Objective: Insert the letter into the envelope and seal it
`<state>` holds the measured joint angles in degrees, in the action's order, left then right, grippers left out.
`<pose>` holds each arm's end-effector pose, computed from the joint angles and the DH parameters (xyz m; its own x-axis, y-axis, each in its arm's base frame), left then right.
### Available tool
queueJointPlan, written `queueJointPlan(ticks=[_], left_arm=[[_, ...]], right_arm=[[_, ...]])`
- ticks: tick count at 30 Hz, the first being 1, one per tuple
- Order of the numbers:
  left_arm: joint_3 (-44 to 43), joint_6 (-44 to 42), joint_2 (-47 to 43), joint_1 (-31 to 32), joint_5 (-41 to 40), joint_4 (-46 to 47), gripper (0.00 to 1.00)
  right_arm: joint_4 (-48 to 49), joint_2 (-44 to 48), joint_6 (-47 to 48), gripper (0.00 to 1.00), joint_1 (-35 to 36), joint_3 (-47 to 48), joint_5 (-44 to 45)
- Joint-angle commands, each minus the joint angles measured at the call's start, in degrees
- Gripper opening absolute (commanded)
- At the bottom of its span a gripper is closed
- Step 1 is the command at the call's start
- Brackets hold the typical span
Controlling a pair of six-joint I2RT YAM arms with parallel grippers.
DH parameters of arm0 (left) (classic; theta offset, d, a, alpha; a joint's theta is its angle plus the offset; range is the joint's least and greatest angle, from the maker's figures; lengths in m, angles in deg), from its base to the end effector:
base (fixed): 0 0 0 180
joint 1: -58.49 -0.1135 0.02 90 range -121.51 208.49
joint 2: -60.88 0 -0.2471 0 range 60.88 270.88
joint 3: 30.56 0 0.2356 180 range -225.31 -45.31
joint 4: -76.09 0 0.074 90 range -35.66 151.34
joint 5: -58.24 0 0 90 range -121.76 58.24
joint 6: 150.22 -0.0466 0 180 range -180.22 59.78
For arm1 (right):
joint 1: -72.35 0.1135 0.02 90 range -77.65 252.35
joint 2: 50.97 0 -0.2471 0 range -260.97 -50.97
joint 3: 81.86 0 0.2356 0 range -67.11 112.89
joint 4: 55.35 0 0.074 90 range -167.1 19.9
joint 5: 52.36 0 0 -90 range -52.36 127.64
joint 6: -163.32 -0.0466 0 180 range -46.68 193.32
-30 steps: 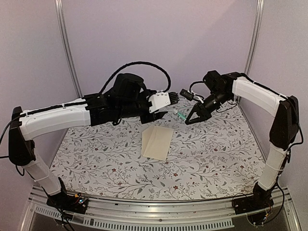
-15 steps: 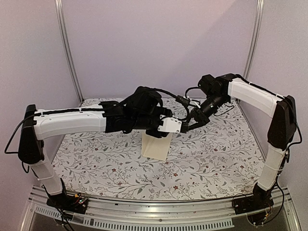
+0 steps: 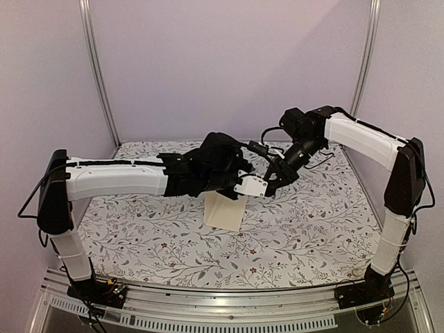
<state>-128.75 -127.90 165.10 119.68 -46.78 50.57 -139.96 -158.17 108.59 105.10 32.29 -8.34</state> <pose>0.2113 -0.3590 0.2660 0.5887 0.7837 -0.1982 0.5142 -0.1739 0.8398 0.2760 0.2173 0.2741 -0.3791 -0.7209 -0.5801 -0.8869 0.1041 0.4501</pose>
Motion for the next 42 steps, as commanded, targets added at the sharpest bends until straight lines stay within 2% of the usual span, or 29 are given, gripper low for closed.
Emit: queueJointPlan(ticks=[1, 6, 10, 14, 18, 23, 29, 35, 42], left_arm=[[0.4, -0.9, 0.6, 0.2, -1.1, 2.7, 0.33], [0.9, 0.1, 0.5, 0.1, -1.8, 2.5, 0.19], [0.1, 6.5, 0.2, -0.7, -0.6, 2.8, 0.14], [-1.9, 19.6, -0.2, -2.4, 4.2, 1.5, 0.1], [-0.9, 31.4, -1.1, -3.1, 9.1, 3.9, 0.08], [1.0, 44.9, -2.1, -3.2, 14.4, 9.2, 0.09], [1.7, 55.4, -2.5, -3.5, 19.7, 16.6, 0.1], [1.6, 59.2, -2.2, -3.5, 23.5, 19.8, 0.12], [1.2, 60.5, -1.9, -3.6, 26.0, 22.3, 0.13]], right_arm=[[-0.7, -0.6, 1.0, 0.08, 0.4, 1.5, 0.4], [0.3, -0.3, 0.8, 0.1, 0.4, 1.6, 1.5], [2.8, 1.3, -1.3, 0.31, 0.3, 2.9, 3.6], [3.3, 4.0, 0.5, 0.49, -2.6, 5.9, 1.0], [12.3, 10.6, 1.6, 0.57, -8.1, 3.1, -2.2], [23.7, 18.3, -1.5, 0.61, -10.8, -4.9, -6.7], [22.4, 19.8, 2.2, 0.63, -9.3, -8.3, -9.7], [20.5, 19.2, 5.2, 0.66, -6.6, -8.1, -10.5], [20.4, 18.0, 4.1, 0.63, -5.6, -7.8, -12.0]])
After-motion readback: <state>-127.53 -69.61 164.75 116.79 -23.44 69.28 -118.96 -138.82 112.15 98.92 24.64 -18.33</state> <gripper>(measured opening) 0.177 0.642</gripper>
